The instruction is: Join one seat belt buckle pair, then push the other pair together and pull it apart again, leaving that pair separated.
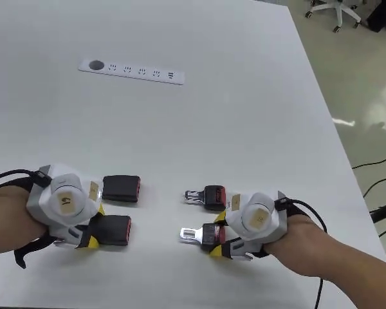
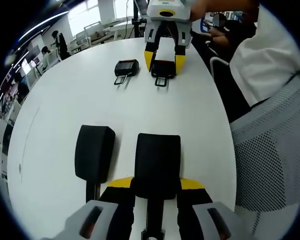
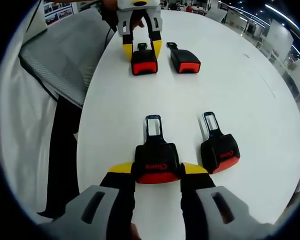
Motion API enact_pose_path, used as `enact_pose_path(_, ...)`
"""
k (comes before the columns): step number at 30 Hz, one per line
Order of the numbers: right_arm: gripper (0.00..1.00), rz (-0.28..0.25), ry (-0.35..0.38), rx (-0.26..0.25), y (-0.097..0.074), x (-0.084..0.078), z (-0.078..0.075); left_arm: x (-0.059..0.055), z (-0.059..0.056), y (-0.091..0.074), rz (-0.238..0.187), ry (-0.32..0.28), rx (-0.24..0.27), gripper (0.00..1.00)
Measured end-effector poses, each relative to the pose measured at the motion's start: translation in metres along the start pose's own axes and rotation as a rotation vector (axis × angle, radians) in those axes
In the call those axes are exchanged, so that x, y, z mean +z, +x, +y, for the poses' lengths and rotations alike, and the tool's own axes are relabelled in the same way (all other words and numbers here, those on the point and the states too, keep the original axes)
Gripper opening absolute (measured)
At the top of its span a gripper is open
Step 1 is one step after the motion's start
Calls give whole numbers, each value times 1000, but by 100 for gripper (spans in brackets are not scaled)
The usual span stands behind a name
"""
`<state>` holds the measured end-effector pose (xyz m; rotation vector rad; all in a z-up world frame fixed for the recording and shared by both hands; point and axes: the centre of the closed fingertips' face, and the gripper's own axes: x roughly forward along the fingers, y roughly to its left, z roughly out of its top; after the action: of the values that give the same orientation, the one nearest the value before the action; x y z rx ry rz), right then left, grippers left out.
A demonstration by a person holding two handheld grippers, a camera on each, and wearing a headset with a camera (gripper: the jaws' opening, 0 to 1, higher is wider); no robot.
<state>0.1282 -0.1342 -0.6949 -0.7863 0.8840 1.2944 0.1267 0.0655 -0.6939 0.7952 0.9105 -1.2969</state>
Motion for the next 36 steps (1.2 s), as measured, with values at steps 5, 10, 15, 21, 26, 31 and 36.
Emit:
enact_pose_path(5, 33, 2, -12, 2, 2, 5, 3, 0, 0, 0, 2, 1, -1, 33)
enact_pose_path(10, 33, -13, -14, 4, 9, 17, 8, 1, -1, 0, 2, 0, 1, 33)
enact_pose_path(15, 33, -24, -18, 1, 16, 29, 9, 4, -3, -2, 7, 2, 0, 33)
enact_pose_path(21, 33, -39, -12, 1, 25, 48, 10, 4, -3, -2, 17, 9, -8, 33)
enact_pose_path(26, 33, -43, -15, 6, 32, 62, 12, 4, -2, -2, 14, 5, -7, 33)
enact_pose_path(31, 33, -50, -13, 11, 39, 74, 12, 4, -2, -2, 14, 11, -12, 33)
enact_pose_path(36, 33, -42, -15, 11, 43, 82, 11, 5, -2, -2, 13, 3, -11, 33)
